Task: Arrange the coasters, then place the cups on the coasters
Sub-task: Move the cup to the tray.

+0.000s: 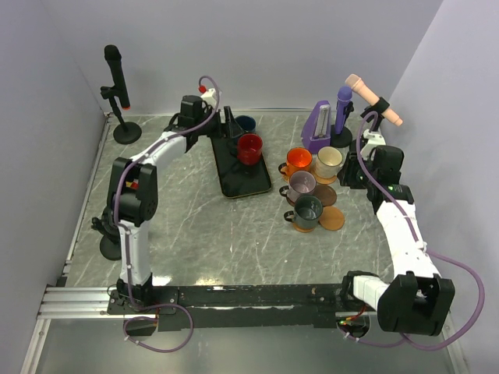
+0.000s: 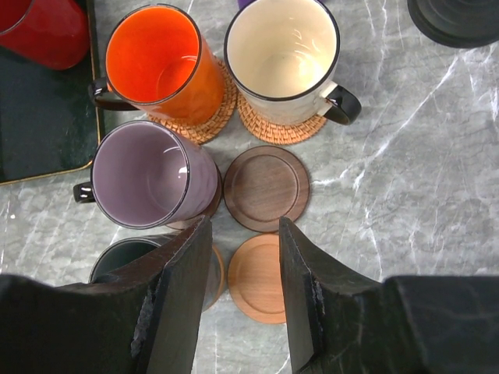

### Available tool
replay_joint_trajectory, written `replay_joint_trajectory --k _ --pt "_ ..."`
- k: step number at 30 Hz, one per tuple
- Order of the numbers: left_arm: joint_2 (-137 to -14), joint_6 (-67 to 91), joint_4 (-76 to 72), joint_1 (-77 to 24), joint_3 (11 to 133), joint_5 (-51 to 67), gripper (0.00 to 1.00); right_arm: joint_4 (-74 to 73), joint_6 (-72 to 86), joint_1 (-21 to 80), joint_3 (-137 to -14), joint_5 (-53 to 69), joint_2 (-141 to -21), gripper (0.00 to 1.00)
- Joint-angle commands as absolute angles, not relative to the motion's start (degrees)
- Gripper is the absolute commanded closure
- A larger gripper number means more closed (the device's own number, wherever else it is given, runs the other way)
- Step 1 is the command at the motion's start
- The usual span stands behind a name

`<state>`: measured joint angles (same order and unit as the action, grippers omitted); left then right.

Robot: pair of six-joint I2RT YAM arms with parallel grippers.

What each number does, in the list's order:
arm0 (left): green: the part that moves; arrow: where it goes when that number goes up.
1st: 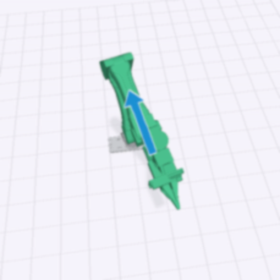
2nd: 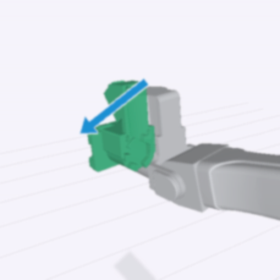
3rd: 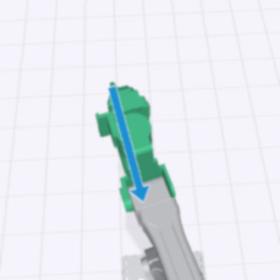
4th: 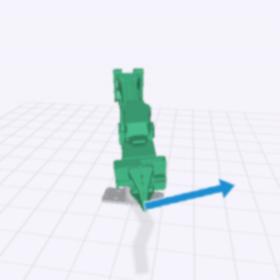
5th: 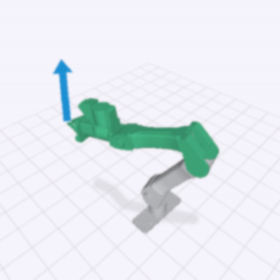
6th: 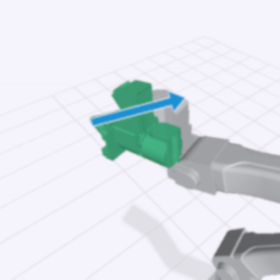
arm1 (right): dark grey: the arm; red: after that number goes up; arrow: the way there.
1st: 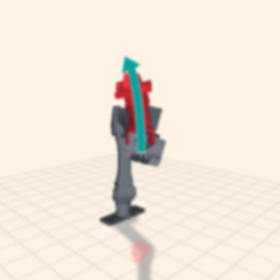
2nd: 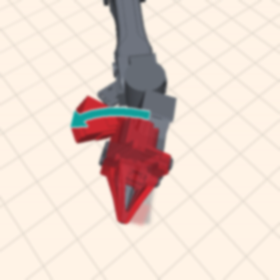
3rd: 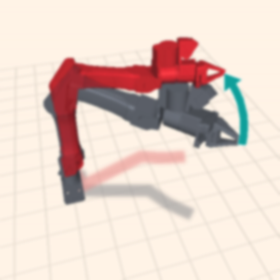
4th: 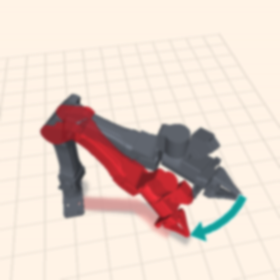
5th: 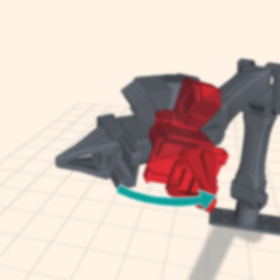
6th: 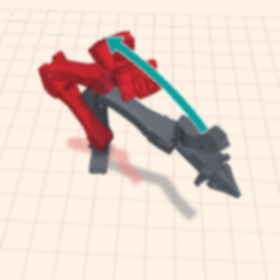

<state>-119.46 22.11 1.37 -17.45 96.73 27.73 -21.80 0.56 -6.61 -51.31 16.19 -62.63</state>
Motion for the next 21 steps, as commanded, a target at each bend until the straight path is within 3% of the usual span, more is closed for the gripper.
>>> replay_joint_trajectory --k 1,9,21 --pt "-122.60 20.65 0.79 -17.31 99.14 32.25 0.17 -22.24 0.53 -6.15 -52.38 16.26 -60.29 0.53" --pt "-122.44 25.83 -5.00 -17.31 93.09 39.81 0.18 -22.68 0.53 -6.15 -52.03 16.26 -59.85 0.53" --pt "-115.93 30.93 -9.04 -19.86 82.36 40.52 0.20 -21.89 0.61 -5.89 -51.86 17.14 -60.56 0.53"
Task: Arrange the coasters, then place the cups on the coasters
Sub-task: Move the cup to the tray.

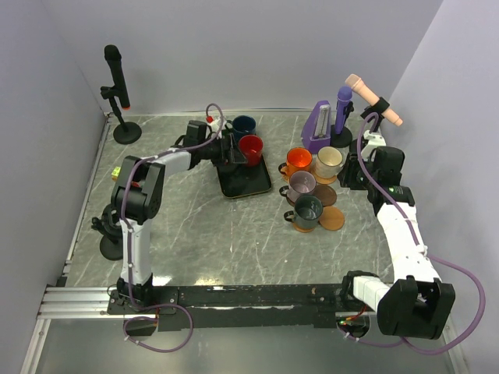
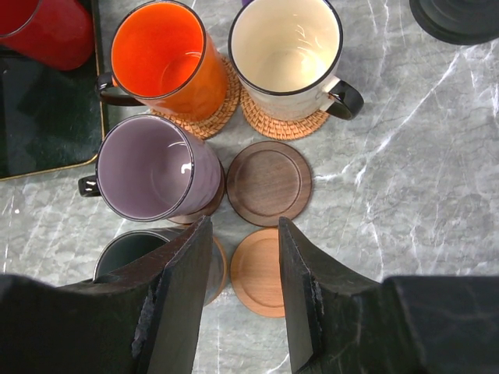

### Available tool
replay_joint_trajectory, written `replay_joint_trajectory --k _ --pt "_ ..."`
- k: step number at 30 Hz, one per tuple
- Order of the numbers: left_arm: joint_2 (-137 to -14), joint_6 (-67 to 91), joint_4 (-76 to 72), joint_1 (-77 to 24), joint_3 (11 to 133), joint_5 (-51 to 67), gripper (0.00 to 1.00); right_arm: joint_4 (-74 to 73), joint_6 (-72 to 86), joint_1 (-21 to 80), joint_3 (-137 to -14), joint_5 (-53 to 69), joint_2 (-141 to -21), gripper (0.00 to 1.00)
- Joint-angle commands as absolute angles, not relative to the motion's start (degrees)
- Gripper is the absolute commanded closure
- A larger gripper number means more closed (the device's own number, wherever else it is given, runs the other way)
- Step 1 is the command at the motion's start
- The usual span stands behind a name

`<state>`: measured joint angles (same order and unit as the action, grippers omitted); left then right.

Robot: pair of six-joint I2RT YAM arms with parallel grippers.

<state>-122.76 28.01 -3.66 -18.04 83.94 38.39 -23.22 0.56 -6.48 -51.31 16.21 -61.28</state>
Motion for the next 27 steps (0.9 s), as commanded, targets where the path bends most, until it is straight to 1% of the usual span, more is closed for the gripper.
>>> replay_joint_trajectory --k 1,4,8,11,17,20,27 --pt "-115.58 31.37 -9.75 -20.47 81.74 40.69 0.21 -21.80 0.79 -5.80 -51.68 17.14 -60.56 0.54" --pt "-115.40 30.94 -9.76 -22.49 81.65 39.47 0.21 -21.62 0.79 -5.63 -51.24 17.23 -60.47 0.54" --pt "-114.44 27.69 -3.69 -23.82 83.15 34.72 0.22 -22.15 0.53 -5.45 -50.98 17.23 -60.03 0.54" --pt "-110.23 25.06 -2.73 -23.29 80.60 31.74 0.20 -22.50 0.53 -5.36 -50.63 16.88 -59.50 0.54" --pt "-103.71 18.73 1.84 -20.75 79.28 25.93 0.16 -22.41 0.61 -5.36 -49.83 16.96 -58.80 0.54" --pt "-105.20 17.41 2.46 -18.73 81.90 26.71 0.15 -22.24 0.62 -5.27 -50.01 17.49 -59.06 0.54" --pt "-115.92 16.61 6.50 -17.58 93.07 33.48 0.13 -22.76 0.53 -5.01 -51.06 17.40 -59.68 0.54"
